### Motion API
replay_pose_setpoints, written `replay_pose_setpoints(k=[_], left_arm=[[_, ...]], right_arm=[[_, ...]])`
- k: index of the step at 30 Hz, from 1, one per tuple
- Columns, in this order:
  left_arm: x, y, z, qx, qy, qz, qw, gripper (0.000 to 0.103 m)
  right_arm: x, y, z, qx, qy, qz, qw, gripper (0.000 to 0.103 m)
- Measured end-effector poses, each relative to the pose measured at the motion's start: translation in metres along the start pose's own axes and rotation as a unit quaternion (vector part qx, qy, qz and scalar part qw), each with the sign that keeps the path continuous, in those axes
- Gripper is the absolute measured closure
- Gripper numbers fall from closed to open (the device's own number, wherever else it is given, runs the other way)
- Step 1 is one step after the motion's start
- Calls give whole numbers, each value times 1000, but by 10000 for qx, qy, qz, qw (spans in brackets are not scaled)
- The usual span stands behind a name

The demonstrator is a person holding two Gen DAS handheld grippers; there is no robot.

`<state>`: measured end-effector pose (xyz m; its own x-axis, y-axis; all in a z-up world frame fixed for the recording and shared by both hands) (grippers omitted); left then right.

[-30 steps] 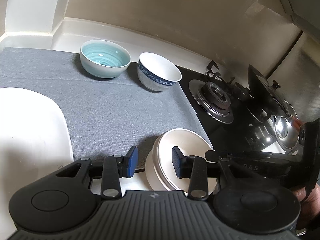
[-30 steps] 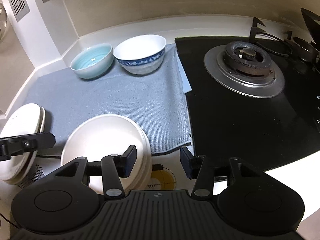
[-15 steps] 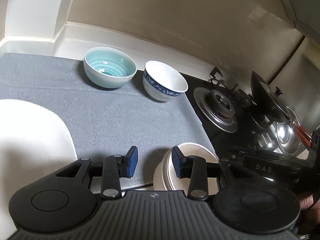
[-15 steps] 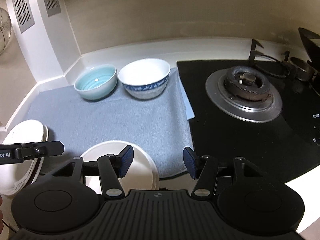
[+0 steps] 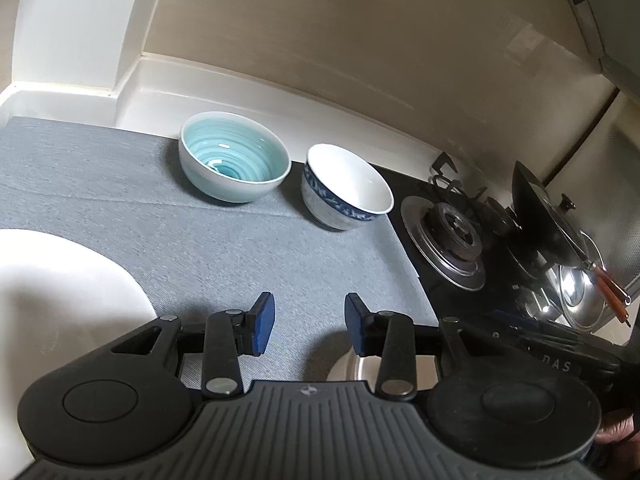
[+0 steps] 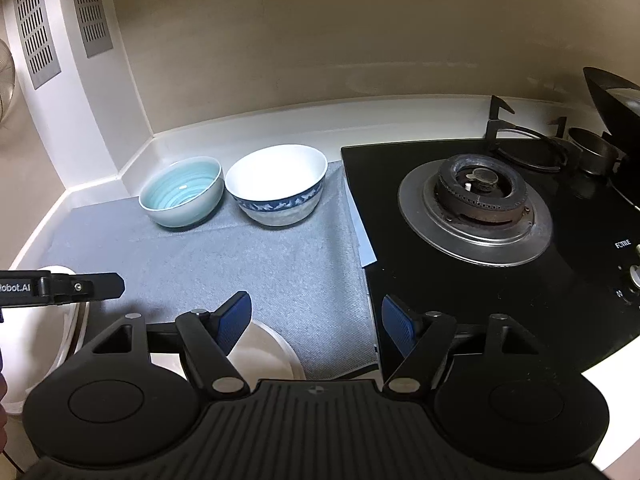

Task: Organize plates and bowls
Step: 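Move the open left gripper to the teal bowl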

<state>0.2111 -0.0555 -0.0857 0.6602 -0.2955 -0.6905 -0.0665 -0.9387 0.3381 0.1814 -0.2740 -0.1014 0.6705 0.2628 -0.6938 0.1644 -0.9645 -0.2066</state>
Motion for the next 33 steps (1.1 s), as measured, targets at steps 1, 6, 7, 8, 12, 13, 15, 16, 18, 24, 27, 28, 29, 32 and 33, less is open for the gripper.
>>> replay_pose_setpoints(k=[1,6,7,8,12,13,15,16,18,24,27,28,29,32,33], left_arm=[[1,-2,-1,-22,6,-19,10000,60],[7,-18,-11,-188,17,-198,9996,60],[9,-22,-14,-250,4,-258,9994,60],[12,-27,-17,-302,-8,-332,9990,60],[24,-44,-36,-458,17,-593,9972,60],[28,-48,-42,-509,28,-637,9967,60],[35,-56,-54,-611,65,-719,9955,56],[38,-60,-61,-673,83,-751,9949,54],[48,-68,-73,-841,99,-781,9933,52],[84,-87,-98,-1297,-1,-1059,9859,52],[98,-95,-100,-1502,-85,-1178,9816,52],[104,-97,-100,-1583,-169,-1162,9804,53],[108,-100,-99,-1675,-259,-1169,9786,53],[117,-105,-99,-1892,-340,-1182,9742,60],[119,-105,-99,-1890,-342,-1138,9748,67]], right_arm=[[0,-1,0,-22,4,1,10000,29],[1,-5,-4,17,-5,-134,9999,29],[1,-5,-5,27,-7,-159,9999,29],[0,-6,-6,36,-1,-187,9998,29],[-5,-6,-9,115,-61,-330,9994,31],[-6,-6,-8,143,-103,-377,9991,35],[-10,-3,-6,179,-141,-412,9989,41],[-12,-2,-5,191,-139,-407,9989,44],[-17,2,-4,212,-126,-395,9989,49],[-27,8,-4,123,-55,-228,9996,57],[-31,8,-5,44,-30,-205,9998,58],[-31,7,-6,14,-17,-204,9998,58],[-32,7,-7,-20,-5,-200,9998,59],[-31,6,-9,-109,6,-205,9997,60],[-31,5,-11,-138,13,-225,9997,60]])
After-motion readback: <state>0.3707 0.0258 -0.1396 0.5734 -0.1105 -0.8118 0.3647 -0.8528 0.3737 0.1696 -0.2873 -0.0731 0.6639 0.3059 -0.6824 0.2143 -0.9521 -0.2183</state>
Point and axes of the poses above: each gripper's, at about its wrist camera, not at the fingertips, and x roughly the way its jaws point, y to its right, z to its underside, the point moved 9 cm from there along x, roughly the way its jaws point, and after that the axes turned 7 degrees about -z, right-handed, at the moved point
